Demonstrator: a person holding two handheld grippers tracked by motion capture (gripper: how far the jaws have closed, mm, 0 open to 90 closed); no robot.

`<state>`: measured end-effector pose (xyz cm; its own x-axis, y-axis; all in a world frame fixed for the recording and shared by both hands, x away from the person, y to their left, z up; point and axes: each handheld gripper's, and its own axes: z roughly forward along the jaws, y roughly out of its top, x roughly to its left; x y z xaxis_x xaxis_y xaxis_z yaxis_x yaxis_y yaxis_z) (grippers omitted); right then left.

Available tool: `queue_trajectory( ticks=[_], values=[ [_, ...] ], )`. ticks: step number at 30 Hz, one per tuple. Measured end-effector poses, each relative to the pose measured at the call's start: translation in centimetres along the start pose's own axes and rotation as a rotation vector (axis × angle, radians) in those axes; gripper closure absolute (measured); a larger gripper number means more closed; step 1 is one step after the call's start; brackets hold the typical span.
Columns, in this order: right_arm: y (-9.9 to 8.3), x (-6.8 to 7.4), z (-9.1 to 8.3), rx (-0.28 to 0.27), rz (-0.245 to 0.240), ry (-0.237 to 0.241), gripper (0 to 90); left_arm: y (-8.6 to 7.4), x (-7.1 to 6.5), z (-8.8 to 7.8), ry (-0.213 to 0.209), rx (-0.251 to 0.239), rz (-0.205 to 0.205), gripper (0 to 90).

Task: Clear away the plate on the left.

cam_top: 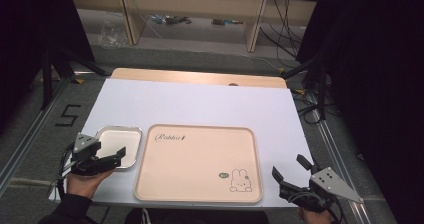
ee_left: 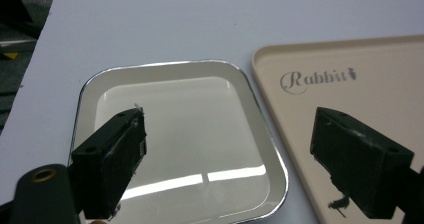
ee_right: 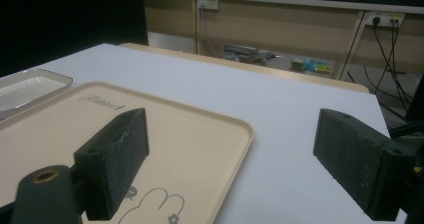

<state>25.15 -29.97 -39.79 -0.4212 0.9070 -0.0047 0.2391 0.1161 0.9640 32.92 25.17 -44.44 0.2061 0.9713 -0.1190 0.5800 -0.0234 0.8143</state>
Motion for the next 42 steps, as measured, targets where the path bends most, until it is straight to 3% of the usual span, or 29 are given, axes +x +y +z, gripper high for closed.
queue_trajectory(
  ticks=[5, 7, 10, 16, 19, 21, 25, 27, 29, 35, 37, 42],
  values=[
    [0.1, 0.0, 0.2, 0.004, -0.006, 0.006, 15.2, 0.0, 1.0, 0.4, 0.027, 0.031, -0.014, 14.2],
    [0.1, 0.1, 0.3, 0.016, -0.006, 0.015, 15.2, 0.1, 2.0, 0.5, 0.062, 0.037, -0.033, 14.4],
    [0.1, 0.0, 0.4, 0.004, 0.004, 0.019, 15.2, 0.2, 2.9, 0.8, 0.072, 0.049, -0.057, 14.5],
    [0.2, 0.2, 0.5, 0.009, -0.005, 0.023, 15.2, 0.1, 5.5, 2.1, 0.075, 0.159, -0.106, 17.3],
    [0.2, 0.2, 0.4, 0.019, -0.012, 0.011, 15.1, 0.2, 6.1, 2.4, 0.093, 0.188, -0.127, 23.5],
    [0.2, 0.3, 0.4, -0.009, -0.009, 0.015, 15.2, 0.3, 6.7, 2.5, 0.103, 0.186, -0.132, 30.6],
    [0.2, 0.3, 0.3, -0.007, -0.018, 0.015, 15.2, 0.1, 7.9, 3.3, 0.130, 0.217, -0.201, 38.5],
    [0.2, 0.5, 0.2, 0.007, -0.013, 0.013, 15.2, 0.0, 8.4, 3.5, 0.120, 0.226, -0.225, 43.5],
    [0.2, 0.5, 0.3, -0.007, -0.018, 0.018, 15.2, 0.1, 8.7, 3.6, 0.123, 0.211, -0.263, 47.4],
    [0.3, 0.6, 0.3, 0.009, -0.017, 0.028, 15.1, 0.0, 9.8, 4.2, 0.090, 0.225, -0.252, 64.0],
    [0.2, 0.6, 0.5, -0.007, -0.014, 0.029, 15.2, 0.1, 10.1, 4.3, 0.083, 0.202, -0.258, 72.8],
    [0.2, 0.6, 0.6, -0.014, -0.013, 0.030, 15.2, -0.1, 10.4, 5.0, 0.061, 0.267, -0.247, 80.4]
  ],
)
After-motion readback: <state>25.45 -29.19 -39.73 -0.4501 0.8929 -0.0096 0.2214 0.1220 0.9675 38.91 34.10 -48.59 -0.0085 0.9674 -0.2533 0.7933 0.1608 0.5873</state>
